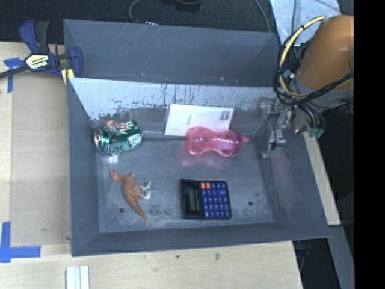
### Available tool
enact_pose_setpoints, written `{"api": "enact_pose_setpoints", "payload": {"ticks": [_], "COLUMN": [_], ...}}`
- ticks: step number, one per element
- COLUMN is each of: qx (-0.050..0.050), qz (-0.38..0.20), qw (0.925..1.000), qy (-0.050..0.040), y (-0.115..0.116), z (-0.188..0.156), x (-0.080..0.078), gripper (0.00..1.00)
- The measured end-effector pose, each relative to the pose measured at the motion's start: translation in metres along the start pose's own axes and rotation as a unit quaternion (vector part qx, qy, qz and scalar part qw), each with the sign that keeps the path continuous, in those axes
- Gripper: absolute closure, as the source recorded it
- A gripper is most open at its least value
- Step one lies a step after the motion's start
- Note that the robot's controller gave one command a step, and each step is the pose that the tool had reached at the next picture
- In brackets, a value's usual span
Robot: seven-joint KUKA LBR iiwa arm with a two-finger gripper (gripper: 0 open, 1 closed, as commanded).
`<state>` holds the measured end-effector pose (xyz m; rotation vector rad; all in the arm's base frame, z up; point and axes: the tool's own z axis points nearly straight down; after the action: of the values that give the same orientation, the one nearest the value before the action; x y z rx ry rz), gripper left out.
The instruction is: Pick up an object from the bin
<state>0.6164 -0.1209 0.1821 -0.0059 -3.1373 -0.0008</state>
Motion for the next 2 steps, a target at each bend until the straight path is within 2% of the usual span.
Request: {"api": "enact_pose_setpoints", "payload": {"ticks": [1,2], "qx": [0.001,0.0], "qz": [-0.001,0.037], "qw": [1.0,0.9993], "qy": [-0.0043,-0.0047], "y": [0.0,0.044], "z": [-0.005,0.072], "x": [-0.002,-0.008], "gripper": [0.0,0.0]}}
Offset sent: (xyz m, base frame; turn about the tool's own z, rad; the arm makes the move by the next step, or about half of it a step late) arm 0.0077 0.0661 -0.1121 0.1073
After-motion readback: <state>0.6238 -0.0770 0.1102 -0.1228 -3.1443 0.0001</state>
